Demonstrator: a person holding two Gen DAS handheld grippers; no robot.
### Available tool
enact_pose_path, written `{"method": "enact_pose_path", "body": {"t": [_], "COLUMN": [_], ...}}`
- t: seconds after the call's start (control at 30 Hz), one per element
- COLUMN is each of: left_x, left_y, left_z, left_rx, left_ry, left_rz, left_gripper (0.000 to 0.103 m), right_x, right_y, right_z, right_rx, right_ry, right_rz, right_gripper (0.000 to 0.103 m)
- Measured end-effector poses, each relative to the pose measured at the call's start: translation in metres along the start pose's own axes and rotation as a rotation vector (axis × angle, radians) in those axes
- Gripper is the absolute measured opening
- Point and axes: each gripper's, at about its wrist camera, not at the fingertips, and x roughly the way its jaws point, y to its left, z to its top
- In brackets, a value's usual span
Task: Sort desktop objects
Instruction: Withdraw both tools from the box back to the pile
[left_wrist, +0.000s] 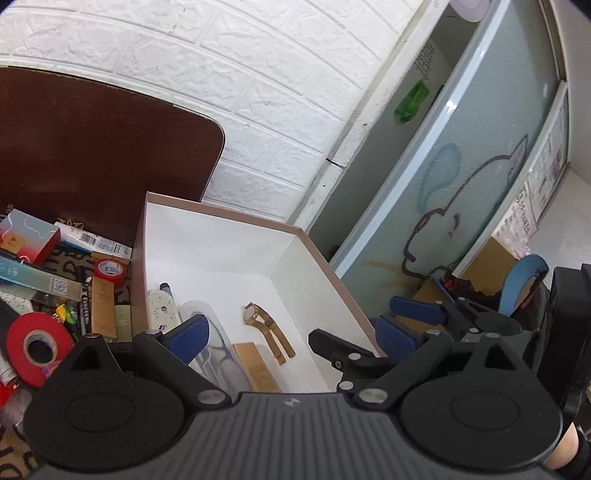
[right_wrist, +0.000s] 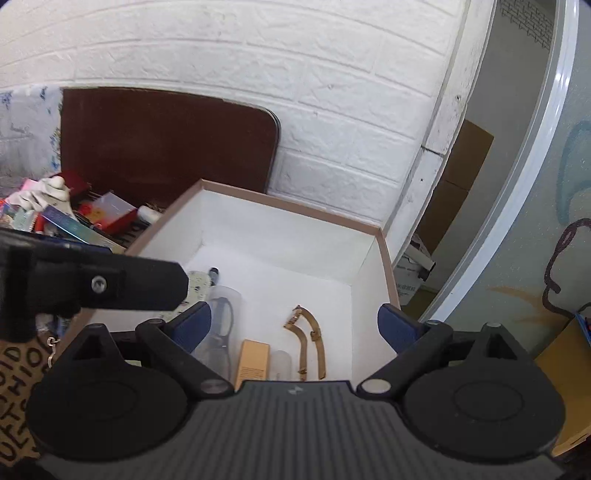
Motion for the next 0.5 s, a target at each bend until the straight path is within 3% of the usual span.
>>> {"method": "enact_pose_path", "body": {"t": [0.23,0.37,0.5], "left_x": [-0.057,-0.086,-0.106], "left_y": [0.012,0.026,0.047], "left_z": [-0.040,-0.067,-0.095], "left_rx": [0.014,0.004,-0.048], "left_ry": [-0.029,-0.060,-0.067], "left_rz": [-0.003,0.030,0.081], "left_gripper": [0.099,0.099,0.099], "right_x": [-0.048,-0.067,-0.070], "right_y": [0.041,0.080,0.117], "right_z": [-0.021,-0.041,-0.057], "right_rx": [-0.008,-0.056,-0.061], "right_ry": [-0.086,-0.144,-0.147], "right_rz": [0.086,0.118,0.205], "right_gripper": [0.095,0.095,0.095]}}
